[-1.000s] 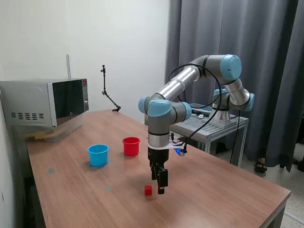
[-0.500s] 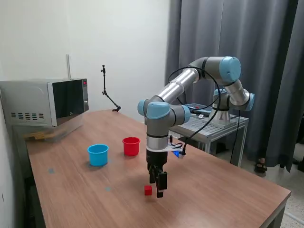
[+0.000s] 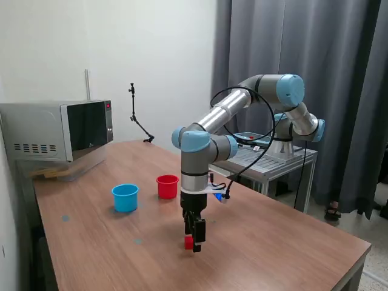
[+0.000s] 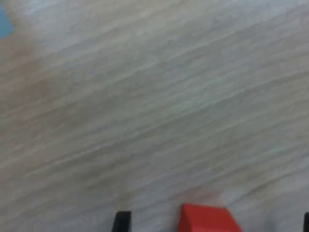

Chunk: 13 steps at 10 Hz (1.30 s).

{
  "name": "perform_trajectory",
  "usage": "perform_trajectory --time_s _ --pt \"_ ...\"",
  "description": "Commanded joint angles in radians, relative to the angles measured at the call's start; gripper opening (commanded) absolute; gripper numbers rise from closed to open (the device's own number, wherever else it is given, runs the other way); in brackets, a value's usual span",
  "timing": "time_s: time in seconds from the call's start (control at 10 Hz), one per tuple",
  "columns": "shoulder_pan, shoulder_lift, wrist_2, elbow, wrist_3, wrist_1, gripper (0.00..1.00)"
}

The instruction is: Place red objects in the red bin, and blue objects in the blue bin.

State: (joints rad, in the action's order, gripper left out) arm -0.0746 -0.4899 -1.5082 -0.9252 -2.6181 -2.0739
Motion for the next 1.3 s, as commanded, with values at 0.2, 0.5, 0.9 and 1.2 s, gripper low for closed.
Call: perform_trajectory --time_s 0.2,0.5,0.9,1.2 --pt "0.010 0.013 -0.001 0.014 -0.003 0.000 1.00" --pt "0.010 0.016 -0.003 0.019 -0.007 -0.029 0.00" --pt "0.010 0.016 -0.007 0.040 -0.007 -0.028 0.00" --pt "0.010 0.002 -0.009 0.031 -0.007 -0.026 0.00"
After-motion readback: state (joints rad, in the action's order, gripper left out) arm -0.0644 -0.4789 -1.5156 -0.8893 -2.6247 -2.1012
